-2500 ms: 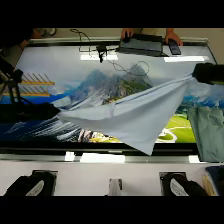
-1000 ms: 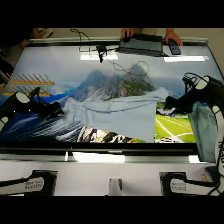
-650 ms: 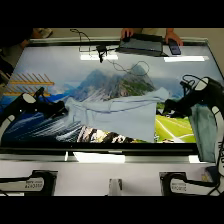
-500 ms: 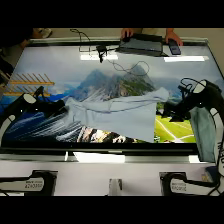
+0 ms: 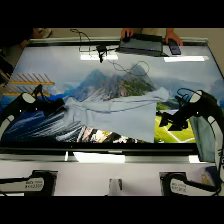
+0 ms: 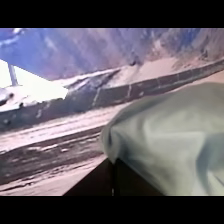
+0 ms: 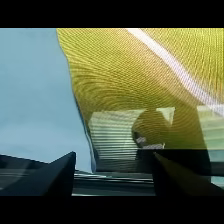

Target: Fold the shirts.

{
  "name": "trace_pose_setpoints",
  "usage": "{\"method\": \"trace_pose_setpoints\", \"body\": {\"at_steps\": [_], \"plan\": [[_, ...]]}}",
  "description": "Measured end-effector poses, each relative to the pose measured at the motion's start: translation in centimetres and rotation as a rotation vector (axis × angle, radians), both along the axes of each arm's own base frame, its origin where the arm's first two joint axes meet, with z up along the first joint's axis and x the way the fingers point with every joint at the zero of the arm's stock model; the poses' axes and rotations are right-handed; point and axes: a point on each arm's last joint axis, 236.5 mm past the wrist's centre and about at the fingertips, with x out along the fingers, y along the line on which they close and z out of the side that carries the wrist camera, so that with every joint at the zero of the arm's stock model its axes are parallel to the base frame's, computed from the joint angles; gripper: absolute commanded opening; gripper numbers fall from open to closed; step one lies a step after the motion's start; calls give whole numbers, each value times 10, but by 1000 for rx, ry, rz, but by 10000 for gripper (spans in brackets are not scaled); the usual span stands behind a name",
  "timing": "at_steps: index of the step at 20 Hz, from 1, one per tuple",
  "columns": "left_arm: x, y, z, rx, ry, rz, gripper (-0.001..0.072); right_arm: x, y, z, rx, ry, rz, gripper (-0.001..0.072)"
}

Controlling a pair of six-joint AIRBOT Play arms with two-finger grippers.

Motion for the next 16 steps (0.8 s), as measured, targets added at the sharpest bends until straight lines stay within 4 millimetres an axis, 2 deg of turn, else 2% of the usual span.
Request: {"method": "trace_pose_setpoints", "body": {"at_steps": [8,16], "plan": [[1,-1,19,4,-39,-12,29,-12,21,-19,78,10,-52,500],[-1,-4,36,4,-68,-28,29,-27,56,-36,212,34,-155,479]]}}
